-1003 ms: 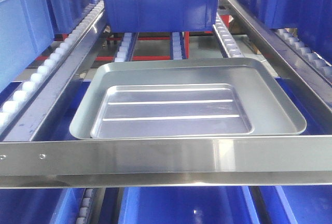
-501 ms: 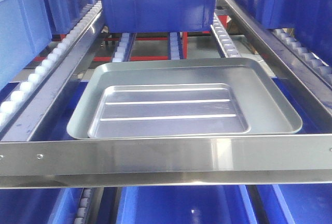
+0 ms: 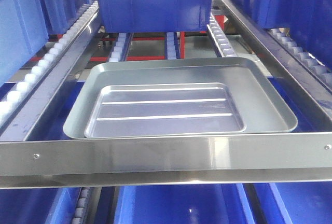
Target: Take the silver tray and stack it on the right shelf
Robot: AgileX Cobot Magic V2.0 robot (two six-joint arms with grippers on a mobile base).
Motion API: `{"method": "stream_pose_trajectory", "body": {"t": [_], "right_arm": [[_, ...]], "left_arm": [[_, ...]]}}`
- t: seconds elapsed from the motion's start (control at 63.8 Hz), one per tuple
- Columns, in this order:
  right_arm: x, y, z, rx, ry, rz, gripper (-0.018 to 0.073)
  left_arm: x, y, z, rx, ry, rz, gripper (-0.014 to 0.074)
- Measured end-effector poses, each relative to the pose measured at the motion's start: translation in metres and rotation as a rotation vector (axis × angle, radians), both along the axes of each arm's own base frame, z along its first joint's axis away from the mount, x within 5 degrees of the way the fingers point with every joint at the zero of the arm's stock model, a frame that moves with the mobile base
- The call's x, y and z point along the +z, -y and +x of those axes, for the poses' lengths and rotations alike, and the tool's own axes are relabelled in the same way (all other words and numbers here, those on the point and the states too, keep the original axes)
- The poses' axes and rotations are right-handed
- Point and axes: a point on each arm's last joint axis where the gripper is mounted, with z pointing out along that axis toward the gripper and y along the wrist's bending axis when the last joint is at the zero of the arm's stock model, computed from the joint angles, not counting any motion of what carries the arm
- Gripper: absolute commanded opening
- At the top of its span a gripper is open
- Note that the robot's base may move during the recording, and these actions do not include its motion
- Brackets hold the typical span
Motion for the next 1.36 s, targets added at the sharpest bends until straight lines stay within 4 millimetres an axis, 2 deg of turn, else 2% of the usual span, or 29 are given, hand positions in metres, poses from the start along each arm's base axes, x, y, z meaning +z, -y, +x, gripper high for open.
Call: {"method": "stream_pose_trajectory", "body": {"t": [1.363], "right_arm": [[0.0000, 0.0000, 0.0000, 0.000, 0.000, -0.007, 0.0057]], "left_arm": [[0.0001, 0.0000, -0.0001, 0.000, 0.001, -0.002, -0.0093]]}}
